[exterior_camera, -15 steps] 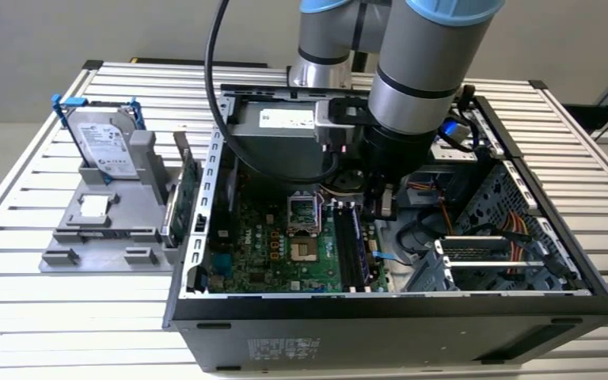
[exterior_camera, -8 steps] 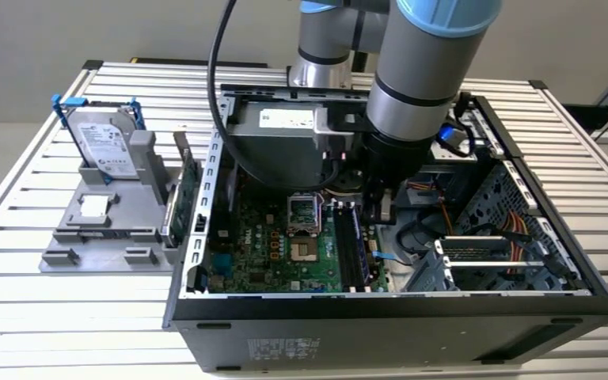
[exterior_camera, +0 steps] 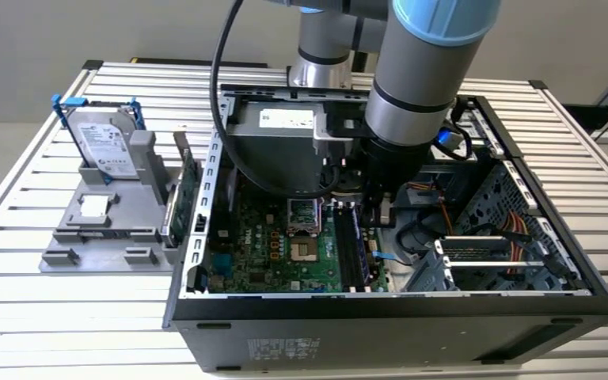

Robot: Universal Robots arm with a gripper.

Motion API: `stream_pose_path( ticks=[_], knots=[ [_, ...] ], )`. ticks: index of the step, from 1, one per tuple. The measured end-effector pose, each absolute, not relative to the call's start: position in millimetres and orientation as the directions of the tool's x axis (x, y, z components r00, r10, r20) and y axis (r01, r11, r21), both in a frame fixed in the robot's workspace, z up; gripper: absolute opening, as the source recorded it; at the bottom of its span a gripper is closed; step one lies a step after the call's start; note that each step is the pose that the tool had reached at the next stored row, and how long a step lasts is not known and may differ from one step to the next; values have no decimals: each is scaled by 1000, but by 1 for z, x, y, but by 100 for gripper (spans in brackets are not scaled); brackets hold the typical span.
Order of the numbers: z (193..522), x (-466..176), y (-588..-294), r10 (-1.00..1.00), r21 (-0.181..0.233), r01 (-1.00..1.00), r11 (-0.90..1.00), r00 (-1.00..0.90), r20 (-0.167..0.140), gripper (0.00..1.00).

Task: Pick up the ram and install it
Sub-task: 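Press down the ram until it locks into place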

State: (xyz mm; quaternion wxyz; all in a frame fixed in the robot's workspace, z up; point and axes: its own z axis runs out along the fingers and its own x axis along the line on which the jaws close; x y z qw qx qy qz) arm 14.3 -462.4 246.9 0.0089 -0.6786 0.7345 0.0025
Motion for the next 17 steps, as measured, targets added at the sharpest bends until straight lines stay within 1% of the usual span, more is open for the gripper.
stream_pose_path(
  ticks=[8, 17],
  knots=[
    [244, 14, -462, -997, -8, -997, 79, -79, -17, 0],
    [231, 14, -462, -997, -8, -997, 79, -79, -17, 0]
  ],
)
